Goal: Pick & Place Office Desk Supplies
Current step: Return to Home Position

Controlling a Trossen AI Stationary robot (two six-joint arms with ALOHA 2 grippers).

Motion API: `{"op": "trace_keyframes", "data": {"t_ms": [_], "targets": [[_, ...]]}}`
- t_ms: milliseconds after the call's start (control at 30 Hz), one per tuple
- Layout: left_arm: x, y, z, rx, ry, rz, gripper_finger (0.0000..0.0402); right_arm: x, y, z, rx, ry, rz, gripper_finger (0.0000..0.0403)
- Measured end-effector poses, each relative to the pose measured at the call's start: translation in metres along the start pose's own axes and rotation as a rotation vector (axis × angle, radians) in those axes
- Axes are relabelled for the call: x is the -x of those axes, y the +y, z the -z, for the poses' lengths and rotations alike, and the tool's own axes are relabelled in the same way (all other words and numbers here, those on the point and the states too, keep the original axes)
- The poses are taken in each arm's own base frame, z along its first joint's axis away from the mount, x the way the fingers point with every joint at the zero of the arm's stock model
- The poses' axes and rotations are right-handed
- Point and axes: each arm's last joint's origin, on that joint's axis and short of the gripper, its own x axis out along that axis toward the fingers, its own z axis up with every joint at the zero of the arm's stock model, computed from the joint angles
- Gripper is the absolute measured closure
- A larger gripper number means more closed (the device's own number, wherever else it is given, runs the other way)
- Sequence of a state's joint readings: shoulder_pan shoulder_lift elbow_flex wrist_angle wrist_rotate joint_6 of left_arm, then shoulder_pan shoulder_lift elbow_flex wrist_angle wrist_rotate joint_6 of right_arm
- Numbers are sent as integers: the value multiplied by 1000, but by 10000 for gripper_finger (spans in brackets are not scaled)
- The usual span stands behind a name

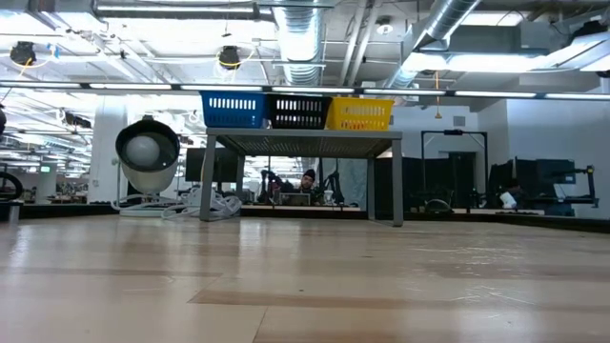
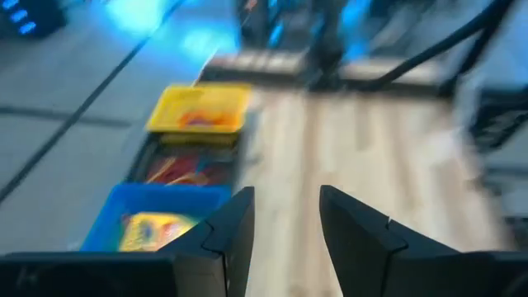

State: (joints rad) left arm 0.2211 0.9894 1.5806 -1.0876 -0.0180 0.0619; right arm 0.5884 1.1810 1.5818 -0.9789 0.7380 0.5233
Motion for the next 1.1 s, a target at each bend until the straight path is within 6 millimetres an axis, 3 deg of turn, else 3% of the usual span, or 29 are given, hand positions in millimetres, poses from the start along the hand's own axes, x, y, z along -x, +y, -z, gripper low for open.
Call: {"op": "trace_keyframes", "data": {"t_ms": [133,233,433,700,900,1100], "targets": [[32,-7,17,31,-145,77,270,32,-28,-4,-41,-65,16,300],[37,-10,34,54,-196,109,270,49,-44,-3,-55,-97,-10,300],[14,-14,79,84,-129,116,270,61,-70,28,-78,-123,-61,300],[-18,-19,120,87,-187,160,270,52,-107,102,-212,-225,-145,300],[-32,-22,143,100,-281,223,270,35,-114,151,-243,-315,-319,300],[-48,-25,166,122,-277,246,270,20,-115,184,-244,-340,-377,300]]}}
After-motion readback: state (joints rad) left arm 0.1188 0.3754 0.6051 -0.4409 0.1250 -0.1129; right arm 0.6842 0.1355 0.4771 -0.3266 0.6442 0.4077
